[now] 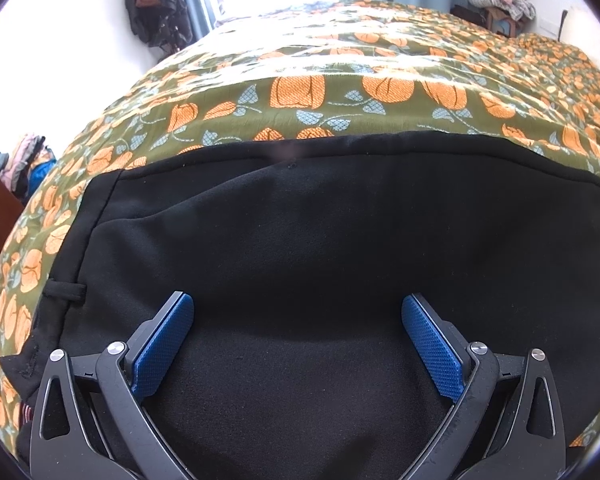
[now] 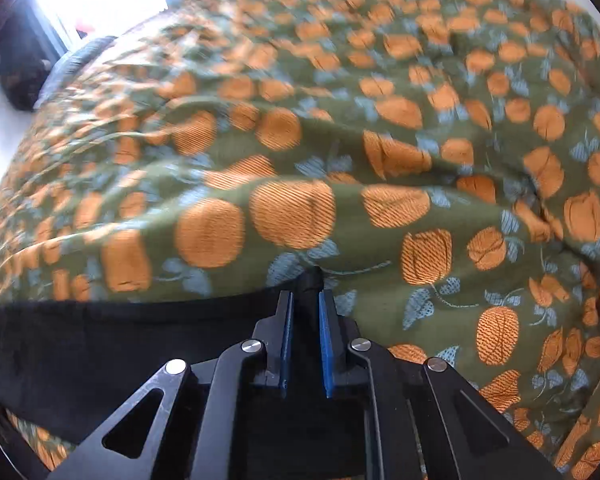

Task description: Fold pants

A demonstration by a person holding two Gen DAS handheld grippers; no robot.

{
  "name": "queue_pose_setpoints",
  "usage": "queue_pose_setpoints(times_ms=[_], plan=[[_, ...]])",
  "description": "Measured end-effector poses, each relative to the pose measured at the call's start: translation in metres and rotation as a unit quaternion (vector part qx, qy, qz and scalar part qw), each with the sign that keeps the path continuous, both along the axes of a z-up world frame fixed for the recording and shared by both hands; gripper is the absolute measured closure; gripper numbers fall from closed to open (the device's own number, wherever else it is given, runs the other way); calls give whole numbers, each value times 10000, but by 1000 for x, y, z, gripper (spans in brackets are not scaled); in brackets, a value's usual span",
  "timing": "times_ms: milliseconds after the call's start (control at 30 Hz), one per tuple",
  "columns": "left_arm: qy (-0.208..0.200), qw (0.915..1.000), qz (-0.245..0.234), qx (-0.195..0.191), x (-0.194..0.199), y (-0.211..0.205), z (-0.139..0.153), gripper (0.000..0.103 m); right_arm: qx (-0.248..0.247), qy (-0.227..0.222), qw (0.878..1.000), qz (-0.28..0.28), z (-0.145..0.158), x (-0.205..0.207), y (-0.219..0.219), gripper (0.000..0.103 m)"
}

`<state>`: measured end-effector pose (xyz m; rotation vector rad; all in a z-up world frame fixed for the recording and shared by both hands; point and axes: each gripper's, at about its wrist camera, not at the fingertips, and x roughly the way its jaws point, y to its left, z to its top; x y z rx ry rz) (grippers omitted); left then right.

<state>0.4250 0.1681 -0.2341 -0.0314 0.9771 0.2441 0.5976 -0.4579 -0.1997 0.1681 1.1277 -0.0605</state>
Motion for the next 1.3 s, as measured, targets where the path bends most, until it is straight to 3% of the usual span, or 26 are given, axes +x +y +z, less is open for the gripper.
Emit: queue_pose_setpoints(times_ms=[133, 267, 367, 500, 567, 600, 667, 700, 733, 800, 967, 1100, 1167, 1233, 1300], plan=[[122, 9998, -65, -118, 0, 2, 5, 0, 41, -964, 9901, 1015, 63, -79, 36, 98], [207, 9990, -87, -397, -15, 4, 23, 1, 4, -1391, 9777, 1570, 106, -184, 65, 98], [-112, 9977, -151, -650, -53, -2, 47, 1, 27, -1417, 9800, 1395, 107, -266, 64, 103], [-323, 9958, -269, -811, -98, -14, 69, 1, -305, -950, 9932, 593, 70, -339, 41, 102], [-437, 9945, -288, -903, -118, -22, 76, 1, -384, -673, 9969, 147, 56, -354, 30, 98], [-523, 9939, -261, -936, -127, -26, 78, 1, -451, -608, 9971, -38, 53, -357, 29, 91], [-659, 9928, -184, -988, -141, -34, 79, 1, -322, -777, 9963, -154, 59, -363, 37, 50], [-678, 9929, -141, -969, -145, -39, 77, 1, -207, -930, 9954, -133, 64, -369, 47, 14], [-669, 9935, -86, -914, -148, -43, 75, 1, -90, -1117, 9937, -55, 68, -370, 63, 2], [-598, 9956, 169, -705, -148, -52, 71, 1, 332, -1413, 9892, 184, 69, -369, 91, 2], [-583, 9956, 230, -700, -143, -60, 60, 1, 2151, -1331, 9671, 264, 34, -338, 142, 3], [-9, 9970, 329, -695, -135, -56, 20, 1, 2740, -1324, 9475, -982, -11, -317, 124, 3], [-251, 9967, 311, -704, -142, -56, 20, 1, 3061, -1451, 9218, -1883, -28, -321, 101, 7], [-275, 9973, 308, -603, -144, -60, 19, 1, 3398, -1563, 8973, -2346, -34, -328, 88, 12], [-318, 9979, 307, -471, -145, -63, 17, 0, 3534, -1592, 8832, -2643, -38, -329, 80, 20]])
